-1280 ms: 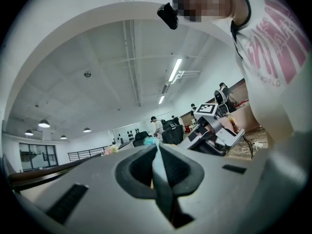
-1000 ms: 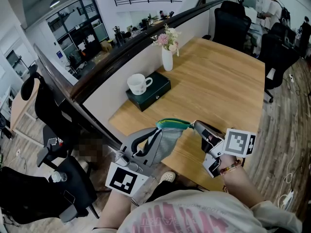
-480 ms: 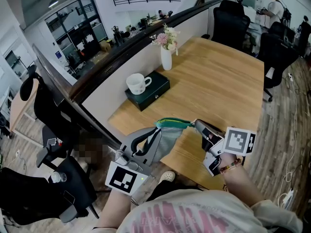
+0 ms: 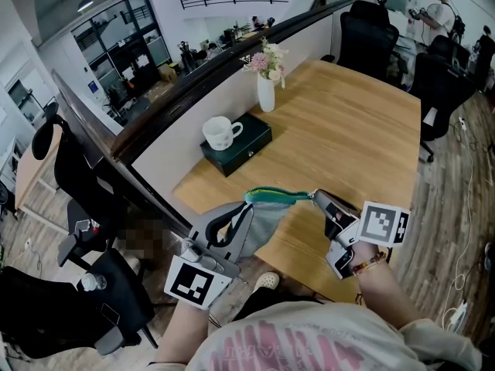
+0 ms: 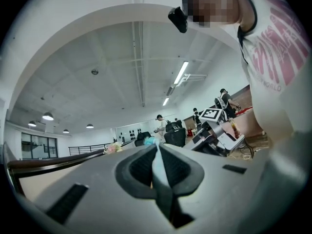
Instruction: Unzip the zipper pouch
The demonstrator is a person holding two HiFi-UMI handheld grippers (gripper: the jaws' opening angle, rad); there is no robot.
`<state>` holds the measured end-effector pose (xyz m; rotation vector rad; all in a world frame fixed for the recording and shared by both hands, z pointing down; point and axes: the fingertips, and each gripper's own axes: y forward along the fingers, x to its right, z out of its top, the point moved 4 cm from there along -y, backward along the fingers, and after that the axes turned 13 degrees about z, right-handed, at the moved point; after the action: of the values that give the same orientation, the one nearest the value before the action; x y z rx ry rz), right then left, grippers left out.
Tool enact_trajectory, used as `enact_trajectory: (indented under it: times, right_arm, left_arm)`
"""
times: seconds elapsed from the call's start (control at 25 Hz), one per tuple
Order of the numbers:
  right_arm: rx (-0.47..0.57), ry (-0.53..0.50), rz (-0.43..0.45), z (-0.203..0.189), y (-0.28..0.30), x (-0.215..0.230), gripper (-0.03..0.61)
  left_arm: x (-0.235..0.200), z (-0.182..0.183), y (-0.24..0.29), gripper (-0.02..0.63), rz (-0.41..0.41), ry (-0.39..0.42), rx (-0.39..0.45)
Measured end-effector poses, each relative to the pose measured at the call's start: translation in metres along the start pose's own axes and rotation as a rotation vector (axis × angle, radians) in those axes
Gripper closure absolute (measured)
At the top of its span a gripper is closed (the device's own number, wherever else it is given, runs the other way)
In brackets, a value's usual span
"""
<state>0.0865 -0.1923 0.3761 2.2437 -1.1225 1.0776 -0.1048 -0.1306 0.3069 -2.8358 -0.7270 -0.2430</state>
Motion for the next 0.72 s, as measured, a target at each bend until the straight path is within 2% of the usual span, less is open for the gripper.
enact_trajectory:
  times: [0.16,0.36,0.56,0.72]
  right_arm:
    - [0.0,0.028,0.006,-0.003,0.0,0.006,0.578]
    - [-0.005,0.091,0.002,-0.013,-0.003,0.013,0.575]
    - [0.016,0.198,-0.003,-0.024,-0.011,0.026,0.567]
    - [0.04,0.232,-0.073,-0.036,-0.027,0.037,0.581]
  left_arm:
    - [-0.005,-0.009,-0.003,0.601,-0.002,-0.018,-0.027]
    - [-0.007,-0.029,-0.008,0.601,0.004,-0.174,-0.067]
    - [0.001,-0.029,-0.011,0.601,-0.008,-0.202,-0.063]
    - [0.002,-0.024,-0.016,0.601,0.009,-0.224,-0.047]
